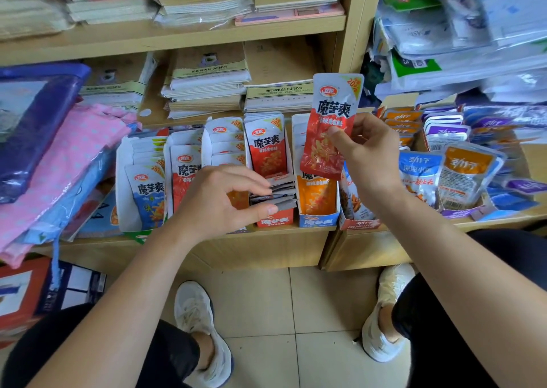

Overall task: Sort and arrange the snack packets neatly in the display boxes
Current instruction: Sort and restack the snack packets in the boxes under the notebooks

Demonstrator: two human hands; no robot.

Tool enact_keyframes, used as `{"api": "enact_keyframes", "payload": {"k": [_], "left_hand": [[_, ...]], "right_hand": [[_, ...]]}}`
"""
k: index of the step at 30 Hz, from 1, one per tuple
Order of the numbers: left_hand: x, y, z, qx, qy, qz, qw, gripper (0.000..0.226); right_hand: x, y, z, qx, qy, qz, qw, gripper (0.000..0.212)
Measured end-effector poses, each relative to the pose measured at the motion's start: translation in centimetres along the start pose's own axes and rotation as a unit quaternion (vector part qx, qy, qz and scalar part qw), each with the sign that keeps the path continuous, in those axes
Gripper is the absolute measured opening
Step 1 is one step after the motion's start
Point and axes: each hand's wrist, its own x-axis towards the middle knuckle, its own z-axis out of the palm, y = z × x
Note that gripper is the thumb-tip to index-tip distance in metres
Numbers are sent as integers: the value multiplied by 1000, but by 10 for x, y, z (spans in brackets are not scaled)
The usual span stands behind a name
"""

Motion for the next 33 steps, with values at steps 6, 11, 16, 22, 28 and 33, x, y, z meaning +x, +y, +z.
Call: {"api": "enact_keyframes", "payload": {"k": [6,11,16,22,28,33], "left_hand": [[-8,2,2,13,-2,-4,1000,33],[-10,3,0,21,-2,1,1000,35],[-13,4,-2,72,-8,27,997,46],[-12,7,6,75,57,10,996,28],[-11,1,10,88,132,5,987,9],[-11,4,14,77,167,4,983,9]], "right_hand": [[10,-9,20,57,-16,-76,995,12],[9,2,48,30,-150,-91,984,16],[13,16,39,-110,-174,-141,968,13],[3,12,12,-142,-265,-138,944,26],[-12,12,4,-168,-329,-110,923,41],[-18,14,15,-152,-288,-121,938,29]]}}
